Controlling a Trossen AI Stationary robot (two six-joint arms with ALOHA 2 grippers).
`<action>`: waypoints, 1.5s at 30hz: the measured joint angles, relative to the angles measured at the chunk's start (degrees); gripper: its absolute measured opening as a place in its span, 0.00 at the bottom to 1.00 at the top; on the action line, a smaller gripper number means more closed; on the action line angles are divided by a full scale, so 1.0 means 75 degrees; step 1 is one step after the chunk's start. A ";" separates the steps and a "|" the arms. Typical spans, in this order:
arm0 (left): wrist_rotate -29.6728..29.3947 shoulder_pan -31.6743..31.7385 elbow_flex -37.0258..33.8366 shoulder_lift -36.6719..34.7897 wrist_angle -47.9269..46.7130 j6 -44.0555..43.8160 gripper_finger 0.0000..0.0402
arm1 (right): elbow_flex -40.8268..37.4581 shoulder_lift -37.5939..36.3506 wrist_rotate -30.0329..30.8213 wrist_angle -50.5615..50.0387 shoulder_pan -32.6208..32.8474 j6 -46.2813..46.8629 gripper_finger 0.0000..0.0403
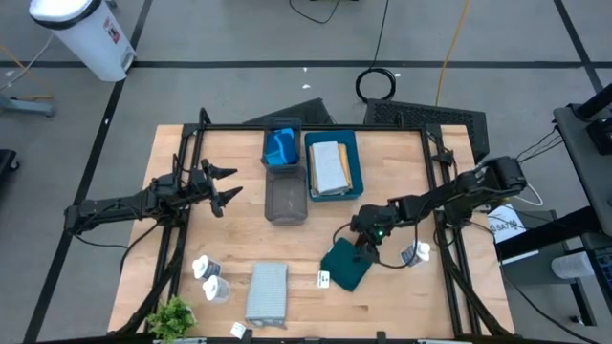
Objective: Pick & Place Kitchen Items
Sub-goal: Put the green towel into the blue bin
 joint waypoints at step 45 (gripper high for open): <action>0.0003 0.0000 0.0000 0.0000 0.0000 0.0000 0.77 | -0.0026 -0.0744 0.1694 -0.0063 0.0237 -0.2867 0.00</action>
